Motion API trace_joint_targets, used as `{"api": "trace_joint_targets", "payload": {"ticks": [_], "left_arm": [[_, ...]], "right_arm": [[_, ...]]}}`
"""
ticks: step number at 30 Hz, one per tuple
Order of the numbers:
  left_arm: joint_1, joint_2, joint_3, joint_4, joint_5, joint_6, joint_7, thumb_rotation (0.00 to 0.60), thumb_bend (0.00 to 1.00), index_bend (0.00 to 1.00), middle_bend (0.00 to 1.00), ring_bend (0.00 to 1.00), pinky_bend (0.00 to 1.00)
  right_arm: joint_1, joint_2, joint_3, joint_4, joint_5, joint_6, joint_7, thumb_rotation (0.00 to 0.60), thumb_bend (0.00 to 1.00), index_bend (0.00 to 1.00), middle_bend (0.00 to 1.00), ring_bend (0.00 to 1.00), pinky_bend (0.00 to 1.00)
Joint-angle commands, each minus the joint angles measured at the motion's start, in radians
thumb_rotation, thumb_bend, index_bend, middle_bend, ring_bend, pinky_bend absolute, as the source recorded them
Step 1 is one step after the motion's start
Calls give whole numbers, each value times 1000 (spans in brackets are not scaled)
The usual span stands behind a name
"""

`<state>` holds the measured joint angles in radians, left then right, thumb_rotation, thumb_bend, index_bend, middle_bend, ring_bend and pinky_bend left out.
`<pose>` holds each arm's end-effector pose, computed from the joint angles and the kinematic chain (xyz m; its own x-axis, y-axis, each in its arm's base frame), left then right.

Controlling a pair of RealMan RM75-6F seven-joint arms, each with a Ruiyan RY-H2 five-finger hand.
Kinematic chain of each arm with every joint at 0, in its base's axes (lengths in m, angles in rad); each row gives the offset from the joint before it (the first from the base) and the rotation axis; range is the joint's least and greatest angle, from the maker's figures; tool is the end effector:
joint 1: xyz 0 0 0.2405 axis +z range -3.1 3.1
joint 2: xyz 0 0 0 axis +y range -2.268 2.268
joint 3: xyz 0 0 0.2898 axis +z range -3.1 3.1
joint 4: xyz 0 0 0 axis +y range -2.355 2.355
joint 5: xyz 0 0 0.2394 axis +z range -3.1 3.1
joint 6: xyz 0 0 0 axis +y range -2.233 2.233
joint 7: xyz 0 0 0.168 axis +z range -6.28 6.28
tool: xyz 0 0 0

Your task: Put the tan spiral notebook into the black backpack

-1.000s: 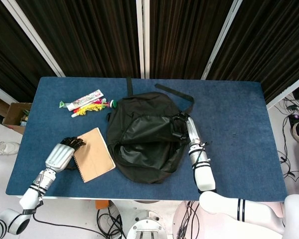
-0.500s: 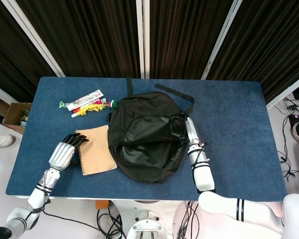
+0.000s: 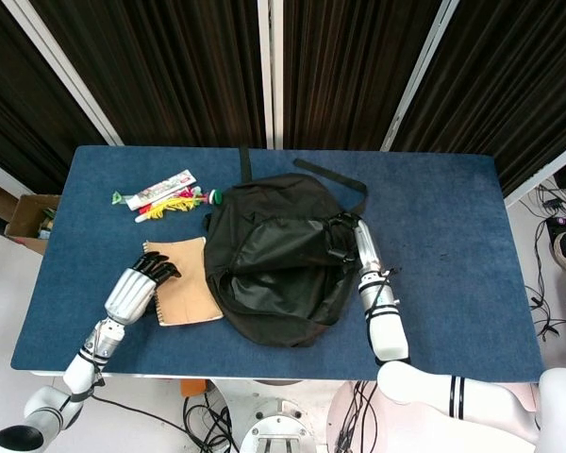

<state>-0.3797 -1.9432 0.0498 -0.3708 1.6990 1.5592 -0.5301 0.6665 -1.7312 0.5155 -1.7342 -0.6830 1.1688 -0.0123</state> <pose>-0.3398 0.3090 -0.0517 0.3192 -0.0054 0.9477 0.8319 -0.4773 -0.2829 -0.0990 -0.3869 -0.0446 -0.5764 -0.1980 0.7928 -0.8170 0.1548 -0.5554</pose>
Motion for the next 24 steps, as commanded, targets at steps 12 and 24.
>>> {"api": "trace_joint_targets", "payload": {"ticks": [12,24], "left_arm": [[1,-57,-18,105,-21,126,9,600,239,598,574,464,304],[9,-28,-17,132,-21,280,51,600,396,722,704,594,426]], "right_arm": [[2,3,-5,-2,4,-6,0,600,526,555,465,247,34],[-3,10,1,-31,-10,4,13,600,526,556,465,247,34]]}}
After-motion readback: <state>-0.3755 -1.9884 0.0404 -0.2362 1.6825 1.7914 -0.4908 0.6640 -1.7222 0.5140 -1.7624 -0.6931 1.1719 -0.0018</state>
